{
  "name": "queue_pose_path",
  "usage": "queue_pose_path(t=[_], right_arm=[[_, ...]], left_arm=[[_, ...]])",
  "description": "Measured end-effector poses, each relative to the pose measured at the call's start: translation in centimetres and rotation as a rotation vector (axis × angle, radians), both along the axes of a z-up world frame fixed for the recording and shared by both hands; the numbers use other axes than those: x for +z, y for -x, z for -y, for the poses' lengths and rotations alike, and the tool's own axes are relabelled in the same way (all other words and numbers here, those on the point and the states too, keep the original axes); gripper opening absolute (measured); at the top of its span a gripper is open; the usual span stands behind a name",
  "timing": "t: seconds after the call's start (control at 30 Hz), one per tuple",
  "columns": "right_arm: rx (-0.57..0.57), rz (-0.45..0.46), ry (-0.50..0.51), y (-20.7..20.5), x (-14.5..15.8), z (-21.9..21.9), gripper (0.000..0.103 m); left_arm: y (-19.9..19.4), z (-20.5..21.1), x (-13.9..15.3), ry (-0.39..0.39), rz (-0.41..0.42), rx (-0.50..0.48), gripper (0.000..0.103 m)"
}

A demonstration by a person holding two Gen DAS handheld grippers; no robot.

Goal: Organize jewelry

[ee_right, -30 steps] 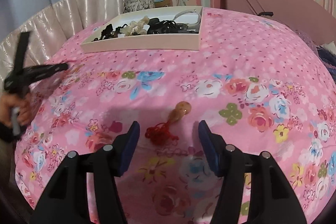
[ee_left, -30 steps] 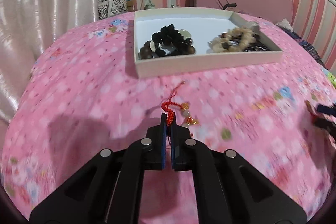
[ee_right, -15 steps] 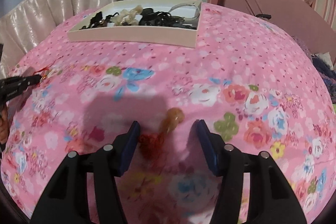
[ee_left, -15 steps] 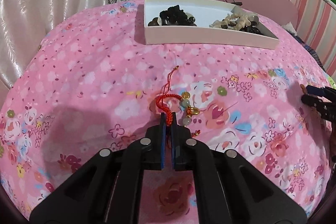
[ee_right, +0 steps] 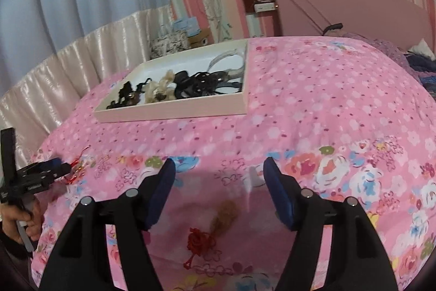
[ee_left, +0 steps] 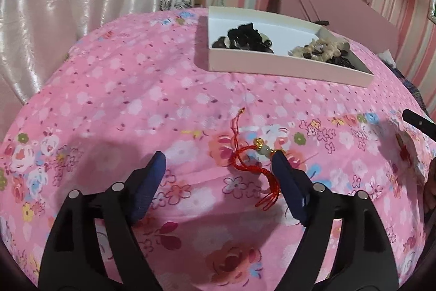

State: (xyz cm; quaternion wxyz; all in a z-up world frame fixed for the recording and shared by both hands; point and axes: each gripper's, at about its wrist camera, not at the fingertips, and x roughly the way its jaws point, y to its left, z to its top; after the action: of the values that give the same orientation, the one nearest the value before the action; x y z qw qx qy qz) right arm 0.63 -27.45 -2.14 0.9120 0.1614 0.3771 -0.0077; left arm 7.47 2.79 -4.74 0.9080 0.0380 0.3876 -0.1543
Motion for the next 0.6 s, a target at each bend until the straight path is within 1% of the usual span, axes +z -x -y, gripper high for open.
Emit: queue_pose_path(t=[0.1, 0.2, 0.4, 0.5, 0.6], right_arm=[[0.005, 0.018, 0.050, 0.1, 0.6, -0.7, 0.067], [0.015, 0.023, 0.094, 0.1, 0.8, -1.3, 0.068], [-0.014, 0.063, 0.147, 0.8, 1.5, -1.6, 0.069], [-0.021, 0.084, 0.169, 1.1, 1.9, -1.7, 0.073], [-0.020, 0.082, 0.173, 1.1, 1.9, -1.7, 0.076]], left_arm=[[0.5, 0.3, 0.2, -0.024, 0.025, -0.001, 0.082], [0.5, 0.5, 0.2, -0.040, 0.032, -0.008, 0.082], [0.5, -0.1, 0.4, -0.015, 0.036, 0.008, 0.082], [0.7, -0.2, 0.5, -0.017, 0.047, 0.017, 0.082], [0.8, -0.2, 0.6, -0.024, 0.062, 0.023, 0.083]])
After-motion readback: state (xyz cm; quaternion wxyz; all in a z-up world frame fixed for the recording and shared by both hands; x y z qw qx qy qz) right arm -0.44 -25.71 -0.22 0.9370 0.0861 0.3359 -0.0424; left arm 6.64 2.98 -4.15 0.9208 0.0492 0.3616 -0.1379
